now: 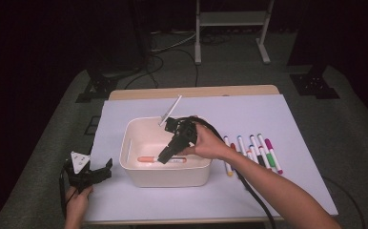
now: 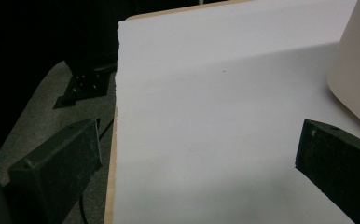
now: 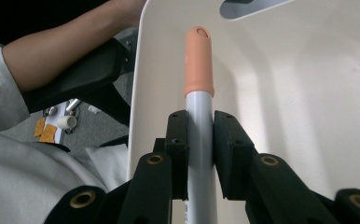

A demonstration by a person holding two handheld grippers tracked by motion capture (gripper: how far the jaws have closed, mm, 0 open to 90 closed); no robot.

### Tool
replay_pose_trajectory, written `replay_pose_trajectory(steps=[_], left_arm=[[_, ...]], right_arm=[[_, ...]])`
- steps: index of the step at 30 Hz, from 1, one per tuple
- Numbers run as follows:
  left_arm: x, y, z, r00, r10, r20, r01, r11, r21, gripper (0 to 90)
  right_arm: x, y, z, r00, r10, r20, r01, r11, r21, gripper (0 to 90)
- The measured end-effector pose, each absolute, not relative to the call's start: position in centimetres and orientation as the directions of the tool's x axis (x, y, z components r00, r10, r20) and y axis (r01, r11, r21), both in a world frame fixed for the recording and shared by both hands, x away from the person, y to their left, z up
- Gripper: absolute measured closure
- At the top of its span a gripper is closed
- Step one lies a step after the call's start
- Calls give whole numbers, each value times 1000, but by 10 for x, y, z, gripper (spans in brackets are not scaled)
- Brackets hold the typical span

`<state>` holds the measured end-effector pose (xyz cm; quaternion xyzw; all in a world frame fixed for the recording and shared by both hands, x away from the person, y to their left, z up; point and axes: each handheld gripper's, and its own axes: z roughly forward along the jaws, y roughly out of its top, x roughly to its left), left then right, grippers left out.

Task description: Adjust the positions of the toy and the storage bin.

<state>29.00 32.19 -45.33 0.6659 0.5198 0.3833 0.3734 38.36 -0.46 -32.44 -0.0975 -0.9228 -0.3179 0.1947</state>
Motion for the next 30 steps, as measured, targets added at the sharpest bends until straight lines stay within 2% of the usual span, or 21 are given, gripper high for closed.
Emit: replay_pose_trajectory(steps=[14, 15, 18, 24, 30], left_arm=[[290, 322, -453, 167, 978, 123, 406, -182, 896, 0], [290, 322, -453, 167, 978, 122, 406, -181, 896, 0], [290, 322, -453, 169, 978, 121, 406, -181, 896, 0], [290, 322, -453, 169, 978, 122, 404, -181, 896, 0], [289, 322, -453, 168, 978, 120, 407, -180, 896, 0]], right_arm=[[380, 10, -336, -910, 58, 410, 275, 824, 495, 748], [380, 10, -337, -911, 54, 409, 269, 829, 491, 707], [380, 9, -336, -913, 63, 402, 273, 826, 492, 670], [379, -3, -327, -920, 74, 384, 282, 807, 519, 645], [378, -33, -309, -923, 104, 370, 315, 755, 575, 626]])
